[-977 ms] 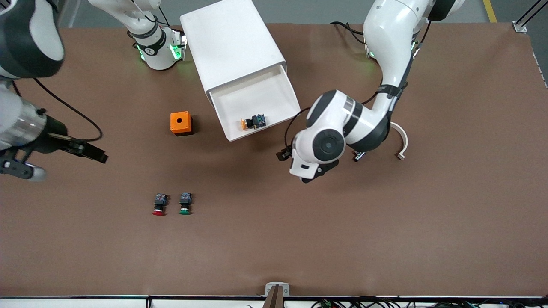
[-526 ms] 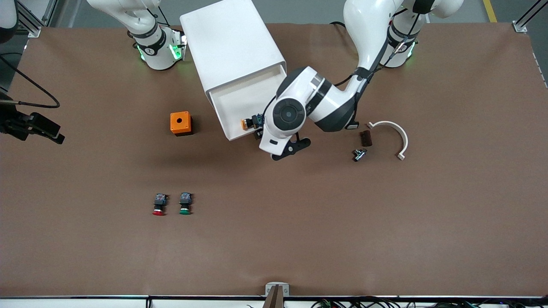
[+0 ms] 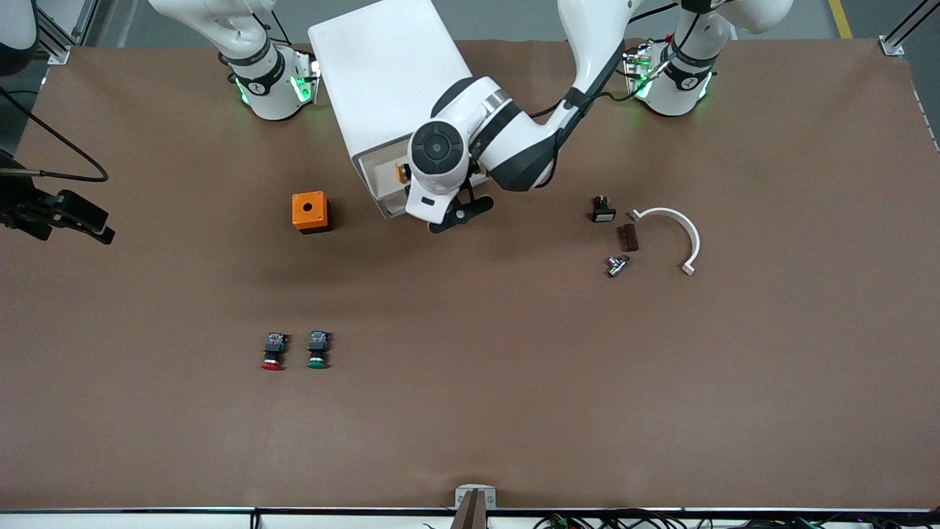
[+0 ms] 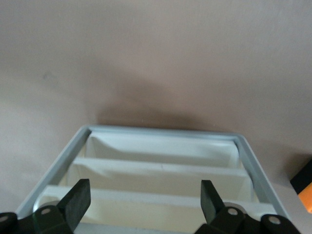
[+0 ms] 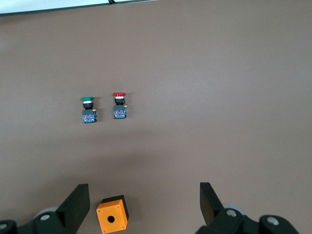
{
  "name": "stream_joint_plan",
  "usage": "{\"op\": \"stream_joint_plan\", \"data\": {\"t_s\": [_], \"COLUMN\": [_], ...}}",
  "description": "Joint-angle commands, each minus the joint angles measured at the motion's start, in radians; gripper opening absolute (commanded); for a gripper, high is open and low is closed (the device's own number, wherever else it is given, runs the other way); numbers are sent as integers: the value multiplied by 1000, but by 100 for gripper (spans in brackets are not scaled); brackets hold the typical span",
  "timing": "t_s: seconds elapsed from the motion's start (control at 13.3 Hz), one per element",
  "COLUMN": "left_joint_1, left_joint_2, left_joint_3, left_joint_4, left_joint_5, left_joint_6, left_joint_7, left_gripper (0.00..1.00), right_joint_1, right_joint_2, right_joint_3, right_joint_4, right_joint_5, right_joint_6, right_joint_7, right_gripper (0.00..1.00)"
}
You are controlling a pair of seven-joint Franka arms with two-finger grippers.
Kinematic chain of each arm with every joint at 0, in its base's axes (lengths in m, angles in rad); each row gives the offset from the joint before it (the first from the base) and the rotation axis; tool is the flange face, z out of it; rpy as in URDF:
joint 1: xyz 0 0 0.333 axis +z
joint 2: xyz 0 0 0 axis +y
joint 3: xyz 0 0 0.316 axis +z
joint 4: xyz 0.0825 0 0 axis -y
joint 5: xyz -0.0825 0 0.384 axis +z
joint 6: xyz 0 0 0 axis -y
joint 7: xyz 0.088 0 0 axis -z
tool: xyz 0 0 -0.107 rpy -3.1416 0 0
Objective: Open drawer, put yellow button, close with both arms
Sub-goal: 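Push the drawer closed with the left gripper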
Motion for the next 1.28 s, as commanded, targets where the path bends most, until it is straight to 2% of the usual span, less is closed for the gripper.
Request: {"op": "stream_joint_plan", "data": {"t_s": [0.0, 0.3, 0.6, 0.75, 0.98, 1.2], "left_joint_1": [-4, -39, -25, 22, 146, 260], "left_joint_2": [-29, -26, -30, -55, -102, -171], "left_joint_3": [-45, -51, -42, -11, -8, -8], "left_joint_4": [-32, -55, -55, -50, -48, -50], "left_joint_5": [6, 7, 21, 44, 146, 298], "left_joint_6": [-1, -1, -13, -13, -13, -27], "left_joint_7": [-68, -74, -80, -67, -44, 59], "left_gripper": [99, 99, 99, 100, 100, 100], "right_joint_1": [-4, -21, -33, -35, -38, -38], "right_joint_2": [-45, -94, -91, -89, -89, -88], "right_joint_3": [-8, 0, 27, 27, 26, 24], "right_joint_4": [-34, -86, -74, -73, -71, -73], "right_joint_5": [-10, -9, -12, -12, -13, -9], "right_joint_6": [15, 15, 16, 15, 16, 7], "right_joint_7": [-12, -10, -1, -7, -12, -6], "right_gripper": [100, 100, 100, 100, 100, 100]}}
